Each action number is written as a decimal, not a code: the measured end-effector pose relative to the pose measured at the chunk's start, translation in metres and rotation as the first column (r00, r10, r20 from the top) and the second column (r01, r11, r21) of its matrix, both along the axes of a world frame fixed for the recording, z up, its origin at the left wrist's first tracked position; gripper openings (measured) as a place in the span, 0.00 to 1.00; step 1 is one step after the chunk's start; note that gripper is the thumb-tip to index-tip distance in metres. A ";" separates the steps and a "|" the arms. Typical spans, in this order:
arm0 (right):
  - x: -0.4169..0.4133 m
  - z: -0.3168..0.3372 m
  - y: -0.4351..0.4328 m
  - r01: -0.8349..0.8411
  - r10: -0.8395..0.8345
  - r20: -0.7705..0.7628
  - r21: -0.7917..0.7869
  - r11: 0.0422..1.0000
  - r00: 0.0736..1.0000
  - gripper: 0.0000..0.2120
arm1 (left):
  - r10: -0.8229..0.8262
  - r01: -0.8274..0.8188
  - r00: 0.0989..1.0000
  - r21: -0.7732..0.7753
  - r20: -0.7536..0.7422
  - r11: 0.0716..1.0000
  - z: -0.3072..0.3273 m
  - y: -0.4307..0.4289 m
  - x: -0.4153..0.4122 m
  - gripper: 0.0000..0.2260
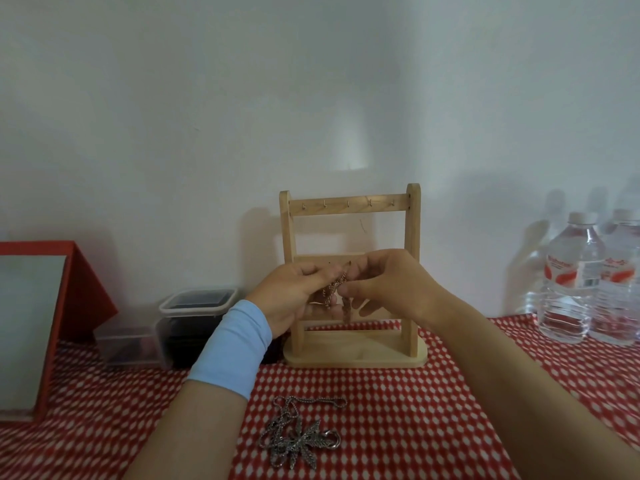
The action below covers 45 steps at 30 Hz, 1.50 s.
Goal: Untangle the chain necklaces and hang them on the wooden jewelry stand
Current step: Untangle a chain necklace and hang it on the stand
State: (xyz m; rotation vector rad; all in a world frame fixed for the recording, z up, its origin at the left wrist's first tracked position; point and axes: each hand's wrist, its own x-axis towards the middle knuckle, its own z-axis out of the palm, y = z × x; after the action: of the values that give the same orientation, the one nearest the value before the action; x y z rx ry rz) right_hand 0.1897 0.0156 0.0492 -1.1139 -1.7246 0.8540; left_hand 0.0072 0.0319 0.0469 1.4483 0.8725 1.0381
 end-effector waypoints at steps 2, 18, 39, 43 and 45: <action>-0.001 -0.004 0.001 -0.047 0.047 0.007 -0.026 0.999 0.999 0.06 | -0.014 0.014 0.997 0.008 -0.080 1.000 0.001 -0.002 -0.001 0.12; 0.003 -0.007 0.008 -0.146 0.137 -0.094 -0.098 0.984 0.986 0.09 | -0.036 0.052 0.991 0.124 -0.132 0.991 0.000 -0.004 -0.003 0.18; 0.002 -0.003 0.003 -0.036 0.045 0.087 -0.101 0.994 0.995 0.12 | 0.035 -0.032 0.999 0.168 -0.017 0.985 -0.006 0.007 0.003 0.11; 0.004 -0.005 0.008 0.025 -0.034 -0.111 -0.082 0.996 0.993 0.10 | 0.008 0.029 0.981 0.186 -0.194 0.982 -0.007 0.008 0.000 0.12; 0.005 -0.005 0.008 0.001 -0.019 -0.188 -0.094 0.996 0.982 0.10 | 0.011 0.003 0.993 0.118 -0.116 0.993 -0.007 0.009 0.002 0.14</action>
State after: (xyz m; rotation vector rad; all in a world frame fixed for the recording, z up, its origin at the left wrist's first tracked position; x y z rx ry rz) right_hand 0.1947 0.0234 0.0438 -1.0651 -1.5347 1.0100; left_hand 0.0093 0.0413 0.0400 1.6206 0.9100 1.0303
